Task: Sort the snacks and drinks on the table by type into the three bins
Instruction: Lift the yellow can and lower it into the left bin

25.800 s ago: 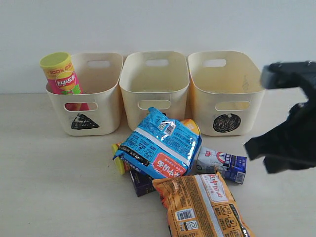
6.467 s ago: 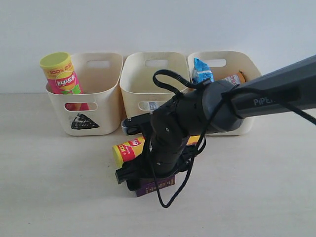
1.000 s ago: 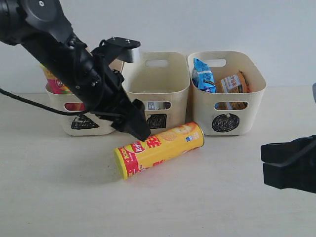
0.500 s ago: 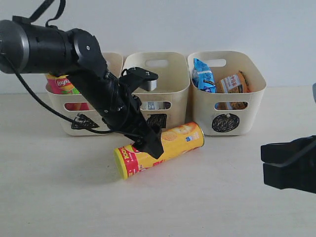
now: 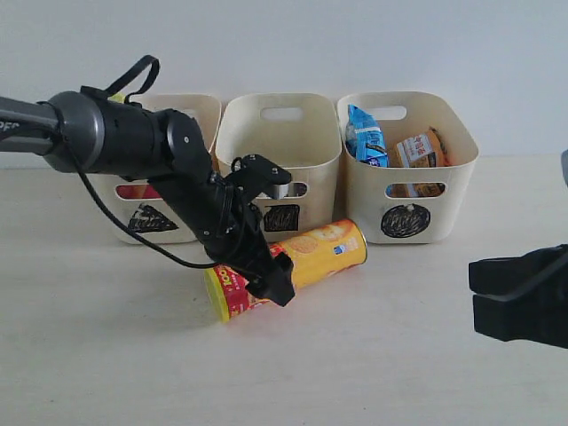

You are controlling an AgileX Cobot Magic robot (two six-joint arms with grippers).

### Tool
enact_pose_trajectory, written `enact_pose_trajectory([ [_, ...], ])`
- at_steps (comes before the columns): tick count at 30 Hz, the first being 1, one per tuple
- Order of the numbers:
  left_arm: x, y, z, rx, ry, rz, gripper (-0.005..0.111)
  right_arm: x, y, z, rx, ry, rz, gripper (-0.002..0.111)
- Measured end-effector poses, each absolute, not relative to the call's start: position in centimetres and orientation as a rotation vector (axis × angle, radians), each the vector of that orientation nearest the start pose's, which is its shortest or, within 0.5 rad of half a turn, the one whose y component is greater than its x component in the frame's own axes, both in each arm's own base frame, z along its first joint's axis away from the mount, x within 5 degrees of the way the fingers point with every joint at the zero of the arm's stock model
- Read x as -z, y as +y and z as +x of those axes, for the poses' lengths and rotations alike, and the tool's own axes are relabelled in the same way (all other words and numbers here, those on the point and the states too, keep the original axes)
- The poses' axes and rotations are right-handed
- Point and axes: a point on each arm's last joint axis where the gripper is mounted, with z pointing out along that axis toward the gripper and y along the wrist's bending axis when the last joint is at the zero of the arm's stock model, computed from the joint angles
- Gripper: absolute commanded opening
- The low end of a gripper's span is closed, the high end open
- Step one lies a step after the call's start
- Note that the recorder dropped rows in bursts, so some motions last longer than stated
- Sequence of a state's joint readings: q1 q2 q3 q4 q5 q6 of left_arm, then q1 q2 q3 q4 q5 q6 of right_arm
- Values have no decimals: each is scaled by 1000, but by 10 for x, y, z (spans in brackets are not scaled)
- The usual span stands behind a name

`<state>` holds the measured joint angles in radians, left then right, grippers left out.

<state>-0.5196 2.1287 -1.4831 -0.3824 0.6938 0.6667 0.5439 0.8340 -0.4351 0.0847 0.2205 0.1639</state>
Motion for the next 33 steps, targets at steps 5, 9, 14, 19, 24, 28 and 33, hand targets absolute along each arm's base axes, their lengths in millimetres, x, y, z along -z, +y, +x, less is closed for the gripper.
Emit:
enact_pose_trajectory([
  [5, -135, -236, 368, 379, 2517, 1261, 54, -256, 86, 138, -490, 2116, -328, 0],
  [9, -134, -235, 363, 401, 2562, 1303, 5, -256, 86, 138, -490, 2116, -328, 0],
  [14, -149, -231, 351, 448, 2617, 1377, 4, -256, 86, 138, -488, 2115, -330, 0],
  [19, -219, -225, 340, 452, 2514, 1286, 4, -256, 86, 138, -488, 2115, -330, 0],
  [24, -283, -213, 317, 472, 2428, 1216, 4, -256, 86, 138, -487, 2115, -333, 0],
  [28, -316, -199, 309, 479, 2384, 1098, 4, -256, 86, 138, -487, 2115, -333, 0],
  [33, -340, -162, 327, 479, 2372, 709, 4, -256, 86, 138, -487, 2115, -333, 0],
])
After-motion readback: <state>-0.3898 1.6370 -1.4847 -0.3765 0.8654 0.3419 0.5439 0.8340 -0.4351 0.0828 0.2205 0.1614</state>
